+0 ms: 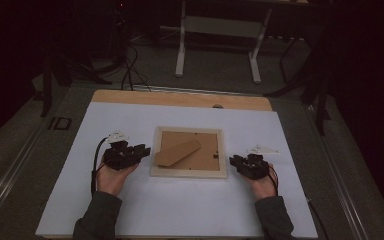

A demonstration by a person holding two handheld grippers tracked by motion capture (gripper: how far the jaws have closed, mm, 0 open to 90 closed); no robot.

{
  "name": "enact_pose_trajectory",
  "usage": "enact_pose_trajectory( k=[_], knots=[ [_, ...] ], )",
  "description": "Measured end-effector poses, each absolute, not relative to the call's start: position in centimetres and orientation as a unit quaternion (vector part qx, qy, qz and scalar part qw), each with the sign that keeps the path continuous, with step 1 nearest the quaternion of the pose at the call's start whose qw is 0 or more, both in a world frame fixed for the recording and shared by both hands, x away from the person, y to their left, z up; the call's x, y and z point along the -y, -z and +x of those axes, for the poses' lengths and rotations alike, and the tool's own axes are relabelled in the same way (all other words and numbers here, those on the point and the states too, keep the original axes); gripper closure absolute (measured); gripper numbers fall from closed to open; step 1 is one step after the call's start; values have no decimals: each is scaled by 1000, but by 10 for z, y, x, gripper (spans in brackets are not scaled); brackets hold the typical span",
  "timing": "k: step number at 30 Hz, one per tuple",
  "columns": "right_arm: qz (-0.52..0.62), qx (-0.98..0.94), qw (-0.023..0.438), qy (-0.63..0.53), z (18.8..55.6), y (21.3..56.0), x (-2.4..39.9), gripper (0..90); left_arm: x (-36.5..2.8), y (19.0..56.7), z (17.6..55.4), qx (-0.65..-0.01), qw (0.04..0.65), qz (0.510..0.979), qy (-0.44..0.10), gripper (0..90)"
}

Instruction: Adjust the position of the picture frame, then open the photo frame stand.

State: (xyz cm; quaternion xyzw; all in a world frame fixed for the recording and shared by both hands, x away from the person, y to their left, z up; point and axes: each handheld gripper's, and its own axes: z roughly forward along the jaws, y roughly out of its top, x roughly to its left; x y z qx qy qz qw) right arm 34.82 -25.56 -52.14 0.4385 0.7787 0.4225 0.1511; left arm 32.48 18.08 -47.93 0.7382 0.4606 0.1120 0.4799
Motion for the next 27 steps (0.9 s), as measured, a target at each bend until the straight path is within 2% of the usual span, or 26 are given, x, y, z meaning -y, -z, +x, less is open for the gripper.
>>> enact_pose_trajectory(
  k=[20,27],
  knots=[
    [441,-772,154,-431,346,516,258,691,-162,460,335,-433,496,747,-94,629],
    [436,-774,153,-432,346,515,255,678,-157,463,345,-435,493,751,-65,588]
  ],
)
